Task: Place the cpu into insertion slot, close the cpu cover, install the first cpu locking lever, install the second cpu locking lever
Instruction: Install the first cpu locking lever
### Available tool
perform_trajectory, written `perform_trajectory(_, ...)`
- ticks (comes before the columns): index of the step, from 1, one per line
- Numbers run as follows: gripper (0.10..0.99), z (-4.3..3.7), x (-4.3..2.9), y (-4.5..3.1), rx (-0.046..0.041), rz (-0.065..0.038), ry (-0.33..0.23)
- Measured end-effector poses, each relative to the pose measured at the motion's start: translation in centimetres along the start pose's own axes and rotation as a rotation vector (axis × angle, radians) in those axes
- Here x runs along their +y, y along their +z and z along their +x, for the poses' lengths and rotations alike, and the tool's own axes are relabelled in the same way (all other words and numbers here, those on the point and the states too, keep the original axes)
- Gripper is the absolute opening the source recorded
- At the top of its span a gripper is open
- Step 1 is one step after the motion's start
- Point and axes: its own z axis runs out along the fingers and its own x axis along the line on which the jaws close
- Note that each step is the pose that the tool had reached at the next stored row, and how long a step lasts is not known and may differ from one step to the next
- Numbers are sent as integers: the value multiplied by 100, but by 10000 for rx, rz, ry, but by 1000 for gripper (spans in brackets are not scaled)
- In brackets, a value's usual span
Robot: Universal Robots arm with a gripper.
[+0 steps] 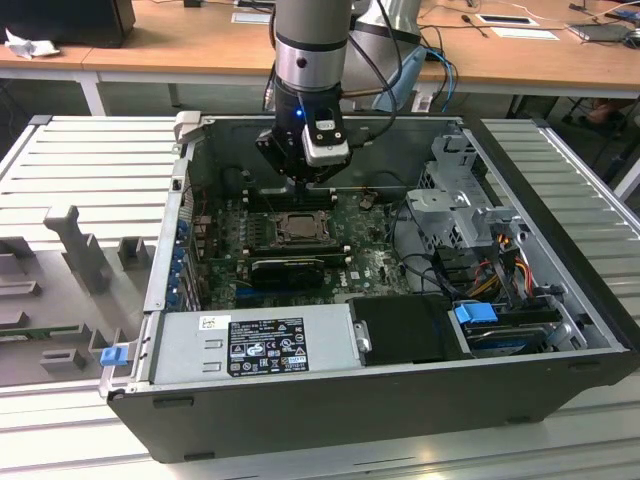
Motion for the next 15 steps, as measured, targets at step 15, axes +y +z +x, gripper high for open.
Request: perform_trajectory(15,106,0,0,2,30,33,-2441)
